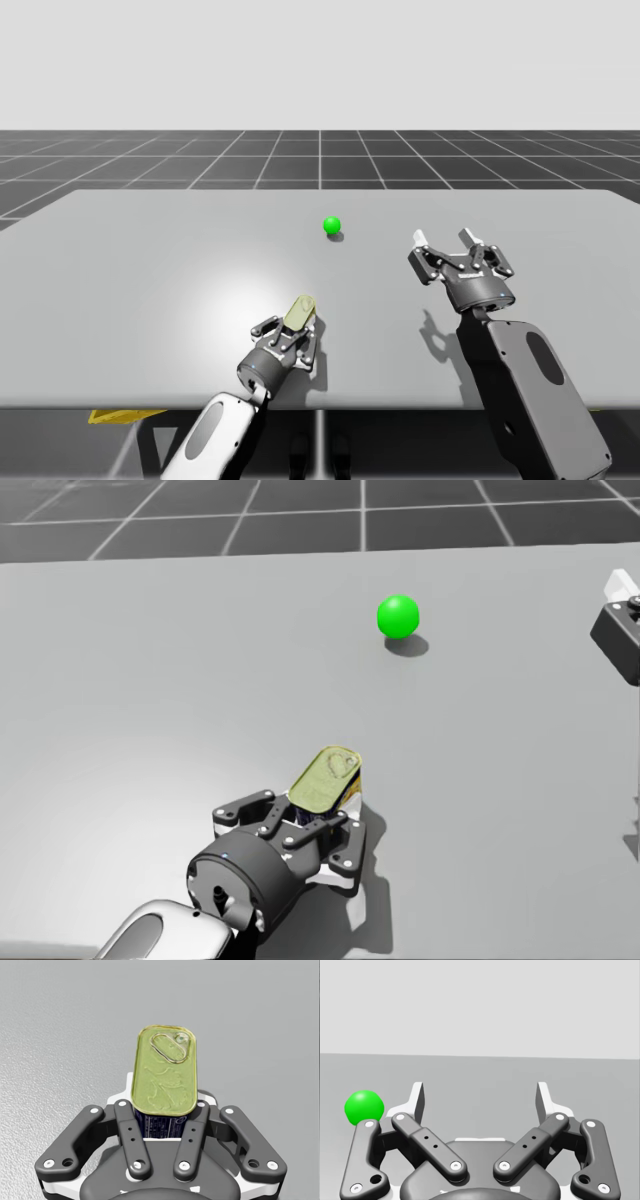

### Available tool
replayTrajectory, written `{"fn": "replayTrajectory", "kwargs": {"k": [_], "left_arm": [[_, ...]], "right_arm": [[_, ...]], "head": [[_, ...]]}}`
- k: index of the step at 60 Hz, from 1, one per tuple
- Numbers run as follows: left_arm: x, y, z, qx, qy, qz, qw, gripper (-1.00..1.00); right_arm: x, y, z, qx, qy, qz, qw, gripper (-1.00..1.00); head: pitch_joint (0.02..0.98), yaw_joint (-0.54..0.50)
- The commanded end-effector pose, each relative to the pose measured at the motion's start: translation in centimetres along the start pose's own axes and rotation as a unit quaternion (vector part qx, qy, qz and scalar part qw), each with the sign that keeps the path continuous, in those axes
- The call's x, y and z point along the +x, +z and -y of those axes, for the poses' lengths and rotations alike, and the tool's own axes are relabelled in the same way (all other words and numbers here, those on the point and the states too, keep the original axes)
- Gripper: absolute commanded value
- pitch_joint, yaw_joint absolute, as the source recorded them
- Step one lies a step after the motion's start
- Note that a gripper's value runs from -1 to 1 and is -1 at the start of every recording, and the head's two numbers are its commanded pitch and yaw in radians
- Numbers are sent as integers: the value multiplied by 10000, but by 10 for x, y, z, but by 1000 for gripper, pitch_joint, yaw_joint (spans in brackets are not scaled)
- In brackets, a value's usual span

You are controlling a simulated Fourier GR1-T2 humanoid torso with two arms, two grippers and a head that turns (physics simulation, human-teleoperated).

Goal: Watch the red light. When it turns green, pick up the object.

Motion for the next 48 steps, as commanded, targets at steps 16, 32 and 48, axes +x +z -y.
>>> {"fn": "replayTrajectory", "kwargs": {"k": [16, 32, 48], "left_arm": [[-18, 0, 3, -447, -139, -320, 9984, 1000], [8, 10, 3, -442, -331, 15, 9985, 1000], [64, 26, -6, -414, -986, 571, 9926, 1000]], "right_arm": [[-1, -1, 1, -18, -23, 9, 10000, -1000], [0, 0, 2, -26, -46, 9, 10000, -1000], [2, -1, 4, 33, -324, -51, 9995, -1000]], "head": [[489, 89], [459, 97], [458, 106]]}}
